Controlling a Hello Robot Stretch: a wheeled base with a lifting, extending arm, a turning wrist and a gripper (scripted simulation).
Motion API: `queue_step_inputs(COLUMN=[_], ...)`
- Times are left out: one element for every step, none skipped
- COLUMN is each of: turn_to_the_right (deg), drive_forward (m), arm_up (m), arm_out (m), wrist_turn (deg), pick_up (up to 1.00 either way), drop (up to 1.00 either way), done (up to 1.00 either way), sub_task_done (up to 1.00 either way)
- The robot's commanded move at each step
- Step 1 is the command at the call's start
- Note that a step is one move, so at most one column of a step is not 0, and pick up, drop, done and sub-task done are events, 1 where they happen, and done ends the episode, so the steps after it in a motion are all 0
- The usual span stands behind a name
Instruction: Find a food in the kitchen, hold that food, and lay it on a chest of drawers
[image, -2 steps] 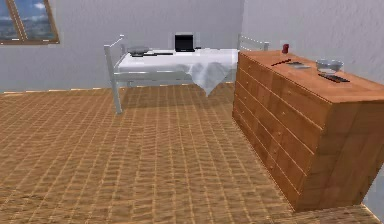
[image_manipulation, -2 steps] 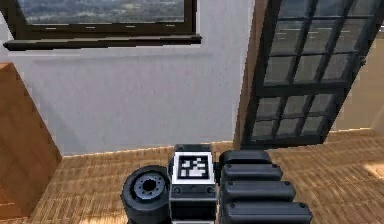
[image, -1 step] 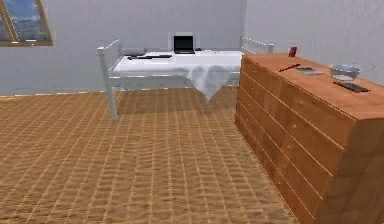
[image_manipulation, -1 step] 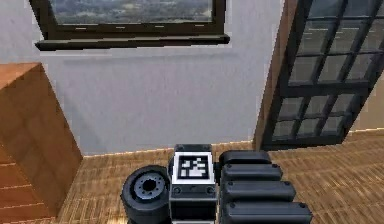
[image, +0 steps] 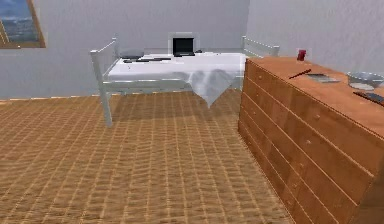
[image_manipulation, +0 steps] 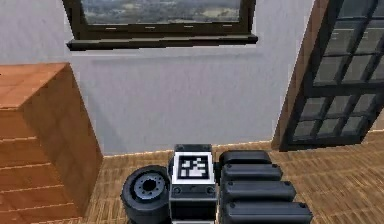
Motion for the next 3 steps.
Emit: queue_step_inputs(turn_to_the_right=[6.0,0.0,3.0], drive_forward=[0.0,1.0,0.0], arm_up=[0.0,0.0,0.0], arm_out=[0.0,0.0,0.0], wrist_turn=[0.0,0.0,0.0], pick_up=[0.0,0.0,0.0], drop=[0.0,0.0,0.0], done=[0.0,0.0,0.0], sub_task_done=[0.0,0.0,0.0])
